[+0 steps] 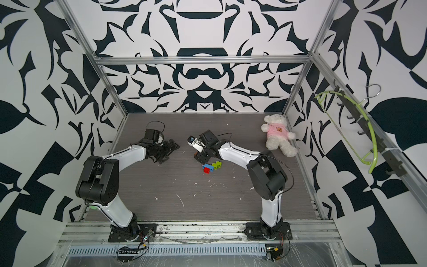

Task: Assemble the letter v with lego
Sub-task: Move the lego brick at the center of the board.

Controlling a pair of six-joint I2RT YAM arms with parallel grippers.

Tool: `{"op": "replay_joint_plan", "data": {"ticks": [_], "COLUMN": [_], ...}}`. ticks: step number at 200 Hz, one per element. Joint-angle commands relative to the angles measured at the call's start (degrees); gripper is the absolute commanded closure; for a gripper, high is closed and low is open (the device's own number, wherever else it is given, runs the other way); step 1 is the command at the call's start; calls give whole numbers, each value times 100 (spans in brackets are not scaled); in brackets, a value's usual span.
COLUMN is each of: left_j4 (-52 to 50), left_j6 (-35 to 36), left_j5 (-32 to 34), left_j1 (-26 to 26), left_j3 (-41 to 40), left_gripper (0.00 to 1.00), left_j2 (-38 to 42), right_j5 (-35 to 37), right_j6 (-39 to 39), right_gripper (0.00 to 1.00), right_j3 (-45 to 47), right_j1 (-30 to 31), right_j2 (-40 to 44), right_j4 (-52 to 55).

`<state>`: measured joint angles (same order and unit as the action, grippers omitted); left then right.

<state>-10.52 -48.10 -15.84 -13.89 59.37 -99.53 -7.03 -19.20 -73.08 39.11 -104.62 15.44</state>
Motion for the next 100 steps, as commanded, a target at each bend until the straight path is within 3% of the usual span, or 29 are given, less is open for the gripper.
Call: {"op": "replay_joint_plan", "data": {"ticks": [1,35,100], "left_j4": [-62,-8,461], "left_j6": [69,159,86], "left_j5": [-60,-225,-892], "left_j1": [-157,-588,-974], "left_j3": [387,1161,1930], "left_gripper": [0,1,13], "left_j2": [-366,-1064,-2046], "right_j5": [-55,-250,-381], "right_j6": [126,200,106], "right_gripper": [26,30,35], "right_j3": [557,1266,1185], "right_j1": [8,15,15], "right_j2": [277,609,284], "right_j4": [-3,-472,-496]}}
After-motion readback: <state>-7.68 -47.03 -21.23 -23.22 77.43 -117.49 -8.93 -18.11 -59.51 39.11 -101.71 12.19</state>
